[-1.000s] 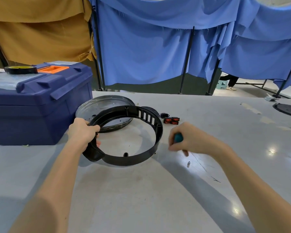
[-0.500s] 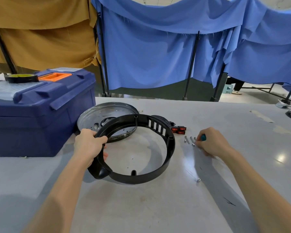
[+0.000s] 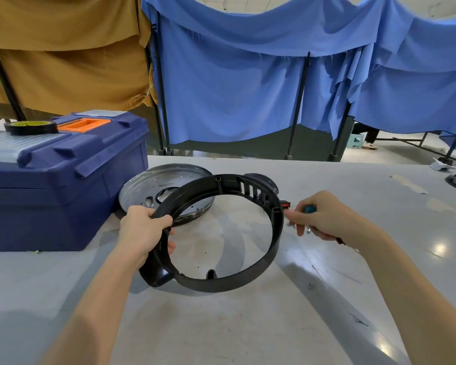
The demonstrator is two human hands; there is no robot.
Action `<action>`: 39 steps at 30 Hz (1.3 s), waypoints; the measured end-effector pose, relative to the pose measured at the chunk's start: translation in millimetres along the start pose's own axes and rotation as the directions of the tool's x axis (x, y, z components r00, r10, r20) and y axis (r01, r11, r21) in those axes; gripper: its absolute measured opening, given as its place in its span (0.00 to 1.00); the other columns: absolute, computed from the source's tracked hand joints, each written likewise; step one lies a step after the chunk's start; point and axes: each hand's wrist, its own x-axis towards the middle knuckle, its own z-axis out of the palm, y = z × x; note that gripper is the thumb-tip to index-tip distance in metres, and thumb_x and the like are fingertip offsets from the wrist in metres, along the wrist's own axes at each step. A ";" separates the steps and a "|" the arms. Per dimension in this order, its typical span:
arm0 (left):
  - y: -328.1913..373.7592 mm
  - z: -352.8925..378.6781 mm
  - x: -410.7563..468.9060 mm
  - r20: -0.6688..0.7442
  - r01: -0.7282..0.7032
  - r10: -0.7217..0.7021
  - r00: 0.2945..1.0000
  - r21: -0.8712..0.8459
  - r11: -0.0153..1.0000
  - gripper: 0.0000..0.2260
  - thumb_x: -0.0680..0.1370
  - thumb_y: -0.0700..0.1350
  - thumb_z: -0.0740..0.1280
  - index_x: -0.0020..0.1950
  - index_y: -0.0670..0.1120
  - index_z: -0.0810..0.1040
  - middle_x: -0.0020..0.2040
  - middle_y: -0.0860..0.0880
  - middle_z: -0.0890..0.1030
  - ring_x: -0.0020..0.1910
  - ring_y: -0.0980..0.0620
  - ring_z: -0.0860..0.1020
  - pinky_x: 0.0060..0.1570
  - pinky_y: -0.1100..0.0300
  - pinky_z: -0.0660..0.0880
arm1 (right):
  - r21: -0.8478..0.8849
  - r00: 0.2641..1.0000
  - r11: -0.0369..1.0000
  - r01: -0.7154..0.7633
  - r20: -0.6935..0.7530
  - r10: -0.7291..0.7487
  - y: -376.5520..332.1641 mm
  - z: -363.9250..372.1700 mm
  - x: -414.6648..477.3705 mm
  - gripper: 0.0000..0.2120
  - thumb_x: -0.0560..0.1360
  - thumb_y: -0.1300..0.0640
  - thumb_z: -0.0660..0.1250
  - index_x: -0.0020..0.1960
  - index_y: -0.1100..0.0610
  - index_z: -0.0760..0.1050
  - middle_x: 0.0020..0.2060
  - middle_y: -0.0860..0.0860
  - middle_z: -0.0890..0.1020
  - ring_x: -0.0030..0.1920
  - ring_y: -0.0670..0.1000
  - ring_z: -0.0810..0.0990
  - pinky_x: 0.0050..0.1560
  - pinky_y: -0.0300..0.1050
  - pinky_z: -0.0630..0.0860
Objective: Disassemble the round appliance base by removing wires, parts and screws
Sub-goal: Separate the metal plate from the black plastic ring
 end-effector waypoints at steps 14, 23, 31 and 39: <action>-6.9 -4.9 2.5 -0.028 0.039 -0.038 0.999 0.015 0.999 0.02 0.76 0.35 0.68 0.44 0.37 0.80 0.38 0.36 0.83 0.29 0.37 0.82 0.33 0.47 0.81 | -0.398 0.791 0.913 -0.094 0.526 0.311 -3.6 4.7 -27.4 0.07 0.68 0.59 0.77 0.38 0.57 0.79 0.29 0.52 0.80 0.20 0.48 0.64 0.21 0.35 0.62; -9.3 -2.5 3.7 -0.011 0.047 -0.047 0.999 0.002 0.999 0.02 0.76 0.35 0.68 0.46 0.37 0.80 0.39 0.35 0.82 0.29 0.38 0.81 0.33 0.48 0.81 | -0.344 0.988 0.926 -0.156 -0.052 0.147 29.3 -24.6 3.1 0.06 0.71 0.67 0.72 0.37 0.59 0.79 0.33 0.56 0.81 0.22 0.48 0.74 0.25 0.38 0.70; -9.8 -2.0 4.3 0.006 0.048 -0.048 0.999 0.013 0.999 0.01 0.76 0.36 0.68 0.45 0.40 0.79 0.40 0.35 0.83 0.30 0.37 0.81 0.32 0.47 0.81 | -0.276 0.965 0.935 -0.223 -0.198 0.172 51.4 -4.7 20.9 0.04 0.70 0.66 0.73 0.40 0.63 0.78 0.36 0.60 0.82 0.24 0.54 0.76 0.31 0.45 0.77; -5.9 -3.6 -2.9 0.087 0.062 -0.062 0.994 0.004 0.998 0.03 0.76 0.34 0.68 0.43 0.36 0.80 0.38 0.34 0.82 0.26 0.39 0.80 0.28 0.52 0.78 | -0.106 0.925 0.973 -0.205 -0.346 0.157 44.2 -29.3 6.2 0.06 0.72 0.59 0.74 0.42 0.61 0.78 0.36 0.56 0.80 0.29 0.51 0.77 0.23 0.35 0.67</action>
